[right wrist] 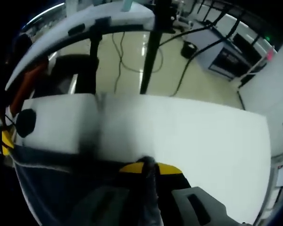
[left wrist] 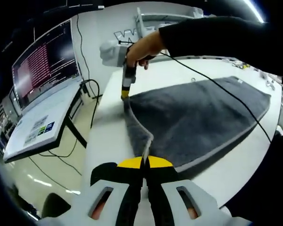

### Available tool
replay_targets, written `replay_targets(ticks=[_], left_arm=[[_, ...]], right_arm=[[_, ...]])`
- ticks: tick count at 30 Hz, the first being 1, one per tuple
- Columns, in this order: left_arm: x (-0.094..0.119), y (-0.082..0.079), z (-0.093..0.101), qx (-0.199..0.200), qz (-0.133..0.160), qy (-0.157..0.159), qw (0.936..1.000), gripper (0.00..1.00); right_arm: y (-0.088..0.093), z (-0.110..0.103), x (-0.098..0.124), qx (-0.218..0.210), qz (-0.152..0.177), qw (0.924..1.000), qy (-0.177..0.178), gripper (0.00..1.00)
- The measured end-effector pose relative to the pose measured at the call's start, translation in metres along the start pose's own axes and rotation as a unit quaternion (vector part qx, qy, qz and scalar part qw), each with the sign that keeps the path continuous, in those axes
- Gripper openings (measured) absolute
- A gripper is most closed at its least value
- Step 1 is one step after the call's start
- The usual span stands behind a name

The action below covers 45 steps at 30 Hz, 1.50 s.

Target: Open the folded towel by lifting each exposed corner and separating the folded layers until the towel lies flat within the target outline without major curled edges

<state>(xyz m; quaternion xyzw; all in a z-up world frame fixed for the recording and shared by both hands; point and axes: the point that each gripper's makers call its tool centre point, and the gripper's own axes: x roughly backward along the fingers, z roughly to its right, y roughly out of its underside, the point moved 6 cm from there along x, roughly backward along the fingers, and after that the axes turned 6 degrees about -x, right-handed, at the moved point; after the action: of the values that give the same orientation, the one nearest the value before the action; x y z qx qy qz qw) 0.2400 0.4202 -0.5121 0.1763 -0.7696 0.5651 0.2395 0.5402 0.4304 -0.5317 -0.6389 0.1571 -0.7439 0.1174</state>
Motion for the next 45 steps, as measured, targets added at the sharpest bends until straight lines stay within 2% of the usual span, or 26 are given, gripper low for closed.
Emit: replay_targets(ticks=[11,20,28,36,45], left_arm=[[-0.005,0.008,0.001,0.007,-0.008,0.005,0.9999,0.01],[-0.007,0.013,0.004,0.007,-0.017,0.009,0.9998,0.01],[-0.01,0.019,0.007,0.005,-0.03,0.013,0.9994,0.01],[-0.012,0.025,0.009,0.007,-0.039,0.018,0.9991,0.01],[-0.015,0.031,0.012,0.012,-0.044,0.02,0.9988,0.01]], right_arm=[[-0.005,-0.001,-0.006,0.003,0.0,1.0,0.001,0.06],[-0.008,-0.004,-0.009,0.025,-0.01,0.9996,0.011,0.06],[-0.01,-0.006,-0.013,0.031,-0.004,0.9994,0.015,0.07],[-0.011,-0.011,-0.015,0.062,-0.01,0.9973,0.038,0.07],[-0.011,-0.01,-0.015,0.064,-0.006,0.9968,0.049,0.07]])
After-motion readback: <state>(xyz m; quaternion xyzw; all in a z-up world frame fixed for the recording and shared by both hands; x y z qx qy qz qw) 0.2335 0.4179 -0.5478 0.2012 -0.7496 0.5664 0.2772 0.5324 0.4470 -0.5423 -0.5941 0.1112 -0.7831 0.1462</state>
